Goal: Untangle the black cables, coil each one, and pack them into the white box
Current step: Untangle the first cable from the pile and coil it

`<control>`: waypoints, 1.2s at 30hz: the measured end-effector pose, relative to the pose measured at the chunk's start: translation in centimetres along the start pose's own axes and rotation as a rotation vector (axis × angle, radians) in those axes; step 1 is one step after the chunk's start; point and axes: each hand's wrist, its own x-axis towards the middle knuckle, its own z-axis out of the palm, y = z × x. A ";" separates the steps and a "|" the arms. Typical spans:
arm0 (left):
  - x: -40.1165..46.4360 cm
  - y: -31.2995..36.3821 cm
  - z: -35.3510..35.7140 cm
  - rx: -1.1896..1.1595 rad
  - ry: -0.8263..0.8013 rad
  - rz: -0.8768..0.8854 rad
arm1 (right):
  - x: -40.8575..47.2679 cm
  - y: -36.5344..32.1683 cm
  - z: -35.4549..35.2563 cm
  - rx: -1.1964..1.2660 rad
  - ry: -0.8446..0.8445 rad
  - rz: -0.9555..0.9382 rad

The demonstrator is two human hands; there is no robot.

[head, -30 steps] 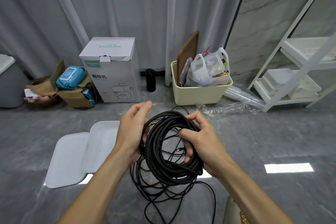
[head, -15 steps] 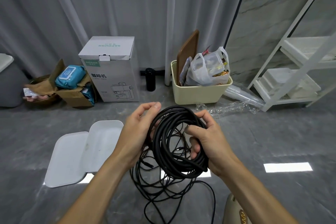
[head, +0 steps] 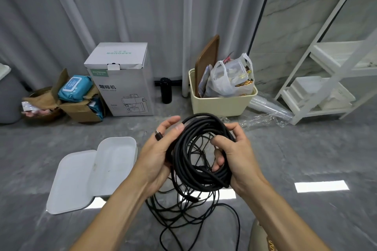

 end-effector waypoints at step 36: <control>-0.4 -1.4 0.1 0.359 -0.161 -0.109 | -0.6 0.1 -0.2 -0.002 0.213 -0.158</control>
